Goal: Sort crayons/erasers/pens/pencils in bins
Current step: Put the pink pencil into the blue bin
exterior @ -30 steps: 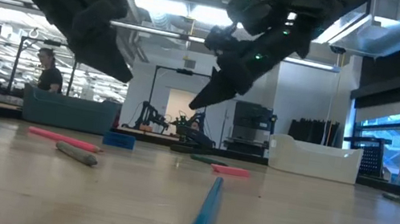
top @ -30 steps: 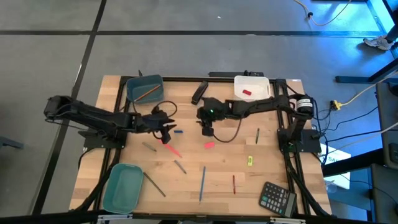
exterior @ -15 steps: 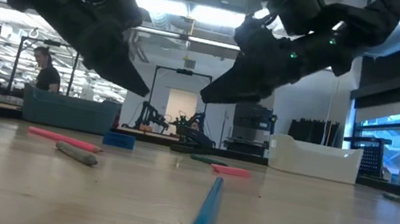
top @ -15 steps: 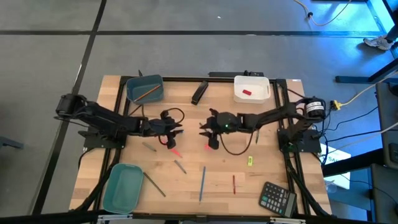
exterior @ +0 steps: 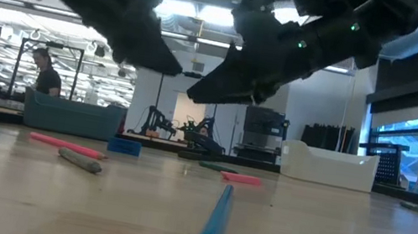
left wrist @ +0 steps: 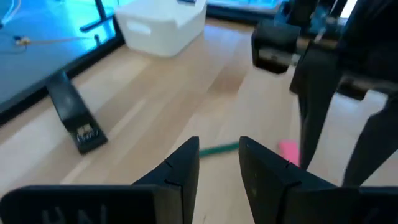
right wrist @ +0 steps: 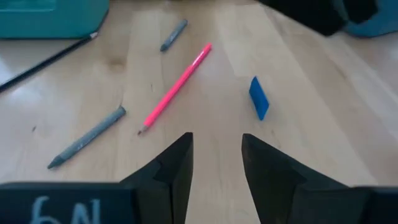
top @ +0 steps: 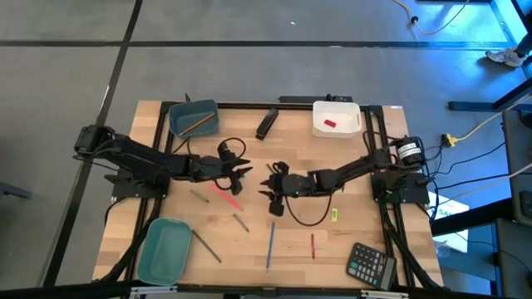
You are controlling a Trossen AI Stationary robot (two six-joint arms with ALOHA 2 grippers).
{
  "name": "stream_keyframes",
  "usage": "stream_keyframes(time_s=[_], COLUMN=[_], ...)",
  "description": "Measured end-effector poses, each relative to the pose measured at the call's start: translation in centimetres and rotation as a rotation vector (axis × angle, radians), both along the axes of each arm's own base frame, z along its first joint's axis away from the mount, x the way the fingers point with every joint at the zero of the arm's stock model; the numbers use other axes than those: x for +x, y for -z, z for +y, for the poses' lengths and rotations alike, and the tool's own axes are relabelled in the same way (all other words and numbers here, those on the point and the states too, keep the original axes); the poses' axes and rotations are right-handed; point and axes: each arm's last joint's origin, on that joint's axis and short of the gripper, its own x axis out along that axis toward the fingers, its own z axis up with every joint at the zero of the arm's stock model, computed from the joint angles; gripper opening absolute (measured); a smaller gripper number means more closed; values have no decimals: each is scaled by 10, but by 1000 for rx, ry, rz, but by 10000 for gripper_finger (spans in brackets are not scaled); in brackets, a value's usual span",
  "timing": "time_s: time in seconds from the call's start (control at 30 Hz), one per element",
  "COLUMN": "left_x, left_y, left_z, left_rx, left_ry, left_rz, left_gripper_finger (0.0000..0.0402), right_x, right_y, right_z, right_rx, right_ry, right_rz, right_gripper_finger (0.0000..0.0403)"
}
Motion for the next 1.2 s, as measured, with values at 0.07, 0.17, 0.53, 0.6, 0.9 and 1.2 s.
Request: stream_keyframes(time_s=[0.07, 0.17, 0.53, 0.6, 0.9, 1.2], left_x=[-1, -6, -29, -30, -38, -42], left_y=[-11, -27, -46, -44, -37, -35], left_z=[-1, -1, -18, -23, -41, -49], left_rx=[13, 20, 8, 16, 67, 94], left_ry=[7, -2, 109, 127, 110, 123], left_rz=[-23, -26, 42, 60, 130, 147], left_gripper_finger=[105, 105, 105, 105, 105, 105], right_x=[-2, 0, 45, 57, 108, 122], right_y=[-2, -7, 17, 25, 48, 76], right_z=[5, 9, 18, 21, 39, 40], right_rx=[-21, -5, 50, 53, 36, 52], right_ry=[21, 59, 83, 71, 16, 123], right_rz=[-5, -32, -112, -107, -37, 64], right_gripper_finger=[139, 139, 139, 139, 139, 139])
